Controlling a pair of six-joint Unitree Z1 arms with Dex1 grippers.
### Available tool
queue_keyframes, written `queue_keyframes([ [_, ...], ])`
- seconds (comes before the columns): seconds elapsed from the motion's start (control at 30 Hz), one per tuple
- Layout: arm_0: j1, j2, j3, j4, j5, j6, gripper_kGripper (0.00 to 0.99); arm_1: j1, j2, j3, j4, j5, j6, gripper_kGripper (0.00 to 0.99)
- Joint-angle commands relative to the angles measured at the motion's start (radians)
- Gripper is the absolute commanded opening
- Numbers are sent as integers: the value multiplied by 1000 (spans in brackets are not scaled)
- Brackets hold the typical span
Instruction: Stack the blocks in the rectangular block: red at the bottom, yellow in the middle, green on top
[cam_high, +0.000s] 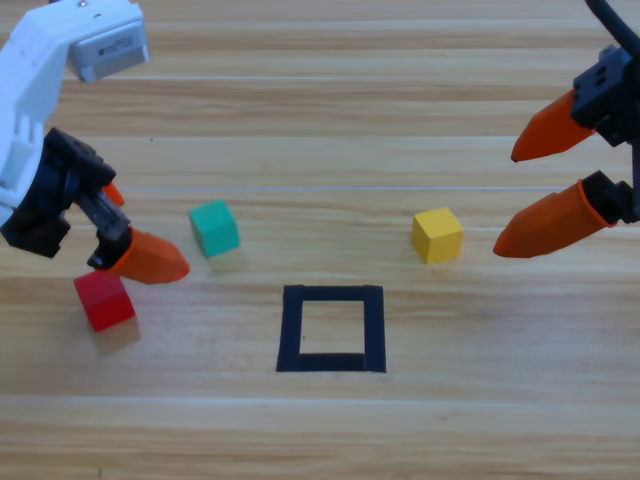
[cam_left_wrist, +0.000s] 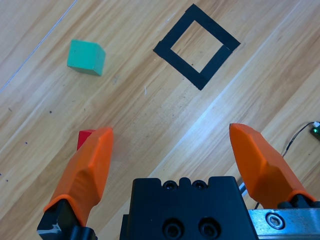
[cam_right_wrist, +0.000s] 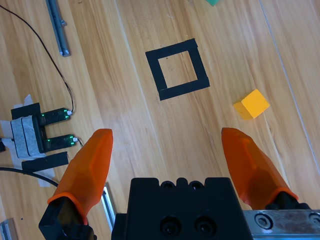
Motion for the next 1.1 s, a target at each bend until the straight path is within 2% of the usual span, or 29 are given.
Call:
queue_keyframes([
  [0.03, -18, 19, -2, 15, 13, 14, 990, 26, 54, 33, -32, -7, -5, 957],
  [0.27, -18, 23, -4, 15, 13, 20, 990, 26, 84, 28, -37, -63, 44, 957],
  [0.6, -13, 46, -14, 31, 21, -6, 990, 26, 238, -52, -70, -290, 300, 962],
  [0.7, -7, 62, -39, 56, 25, -17, 990, 26, 275, -76, -94, -407, 412, 990],
  [0.8, 5, 34, -66, 84, 28, -101, 990, 26, 330, -111, -95, -519, 505, 990],
  [0.93, 40, -18, -53, 79, 82, -302, 990, 26, 413, -157, -75, -533, 558, 986],
  [1.1, 125, 3, -91, 160, 65, -449, 990, 26, 482, -228, -15, -539, 593, 986],
])
